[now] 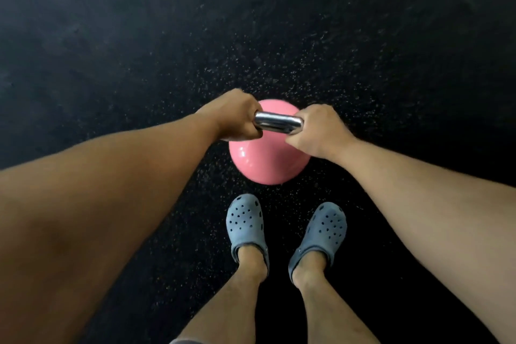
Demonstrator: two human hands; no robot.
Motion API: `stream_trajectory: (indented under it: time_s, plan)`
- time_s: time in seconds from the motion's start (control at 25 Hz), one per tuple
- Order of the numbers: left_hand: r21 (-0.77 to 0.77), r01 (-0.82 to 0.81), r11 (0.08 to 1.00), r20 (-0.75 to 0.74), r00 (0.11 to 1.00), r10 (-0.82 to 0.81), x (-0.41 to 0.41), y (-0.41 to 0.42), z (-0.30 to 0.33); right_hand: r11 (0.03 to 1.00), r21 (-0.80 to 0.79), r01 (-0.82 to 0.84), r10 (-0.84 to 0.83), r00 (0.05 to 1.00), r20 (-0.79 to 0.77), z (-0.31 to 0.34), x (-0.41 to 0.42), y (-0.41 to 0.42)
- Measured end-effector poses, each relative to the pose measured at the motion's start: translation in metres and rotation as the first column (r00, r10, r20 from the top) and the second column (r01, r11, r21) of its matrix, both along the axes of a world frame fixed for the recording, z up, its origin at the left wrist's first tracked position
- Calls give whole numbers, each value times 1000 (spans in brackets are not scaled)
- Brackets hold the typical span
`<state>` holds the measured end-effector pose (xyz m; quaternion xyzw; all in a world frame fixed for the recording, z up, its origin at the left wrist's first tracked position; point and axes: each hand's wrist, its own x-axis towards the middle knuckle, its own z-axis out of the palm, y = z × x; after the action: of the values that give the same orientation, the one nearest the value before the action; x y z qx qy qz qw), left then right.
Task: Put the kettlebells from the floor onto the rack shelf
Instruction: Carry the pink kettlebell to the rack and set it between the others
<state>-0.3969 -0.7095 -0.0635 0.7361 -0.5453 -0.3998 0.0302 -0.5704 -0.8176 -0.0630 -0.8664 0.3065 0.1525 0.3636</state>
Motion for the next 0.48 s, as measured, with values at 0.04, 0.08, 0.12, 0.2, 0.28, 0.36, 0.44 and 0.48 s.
stream_trajectory:
  time_s: [0.04, 0.08, 0.12, 0.2, 0.28, 0.36, 0.44, 0.48]
  plan:
    - [-12, 45, 999, -1, 999, -45, -10, -16, 10, 997, -1, 78, -78, 997, 4, 12, -16, -6]
    - [-24, 98, 995, 2, 995, -98, -22, -32, 21, 987, 1, 163, -163, 987, 10, 23, -33, -13]
    - [-32, 157, 987, 6, 988, -157, -37, -49, 33, 969, -3, 246, -246, 969, 17, 34, -53, -18]
    - [-46, 292, 955, 16, 956, -292, -75, -85, 55, 918, -19, 396, -396, 918, 25, 55, -98, -26]
    - [-64, 405, 912, 38, 914, -404, -113, -115, 76, 851, -37, 523, -522, 852, 28, 72, -141, -31]
    - [-111, 526, 843, 72, 850, -522, -165, -148, 100, 753, -80, 653, -651, 757, 53, 97, -194, -36]
    - [-165, 649, 743, 121, 761, -637, -224, -175, 126, 649, -108, 753, -748, 657, 91, 120, -250, -36]
    - [-194, 707, 680, 152, 706, -692, -255, -187, 137, 594, -125, 794, -788, 607, 107, 131, -279, -34]
